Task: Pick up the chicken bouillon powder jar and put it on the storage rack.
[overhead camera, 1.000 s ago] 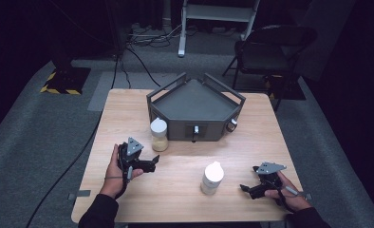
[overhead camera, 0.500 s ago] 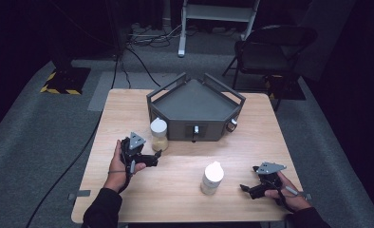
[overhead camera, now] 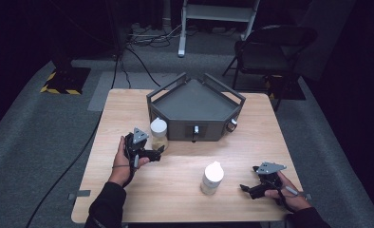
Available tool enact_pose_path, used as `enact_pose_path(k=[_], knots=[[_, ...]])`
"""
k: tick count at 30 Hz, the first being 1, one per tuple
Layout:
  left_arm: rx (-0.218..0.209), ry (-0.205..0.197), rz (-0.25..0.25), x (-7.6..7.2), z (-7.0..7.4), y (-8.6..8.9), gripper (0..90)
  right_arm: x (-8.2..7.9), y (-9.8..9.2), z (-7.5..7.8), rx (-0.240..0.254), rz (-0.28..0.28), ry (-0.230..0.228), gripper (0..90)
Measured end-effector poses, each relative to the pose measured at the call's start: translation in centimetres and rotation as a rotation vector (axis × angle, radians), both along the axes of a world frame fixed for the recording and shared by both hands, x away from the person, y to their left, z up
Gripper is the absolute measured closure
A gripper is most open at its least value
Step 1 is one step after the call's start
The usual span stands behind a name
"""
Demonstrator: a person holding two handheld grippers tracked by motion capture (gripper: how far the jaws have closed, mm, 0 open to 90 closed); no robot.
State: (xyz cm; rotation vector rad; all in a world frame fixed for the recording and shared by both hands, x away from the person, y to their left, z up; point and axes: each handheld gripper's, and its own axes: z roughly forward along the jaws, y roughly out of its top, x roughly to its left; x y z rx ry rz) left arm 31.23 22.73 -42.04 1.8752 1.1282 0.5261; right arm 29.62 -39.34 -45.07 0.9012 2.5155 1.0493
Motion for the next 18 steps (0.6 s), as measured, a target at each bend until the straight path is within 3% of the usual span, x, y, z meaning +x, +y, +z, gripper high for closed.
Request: enact_pose_path(k=[18], knots=[[-0.029, -0.010, -0.008, 2.6, -1.1, -0.9, 1.3, 0.1, 0.0, 0.0, 0.000, 0.003, 0.000, 0.0]])
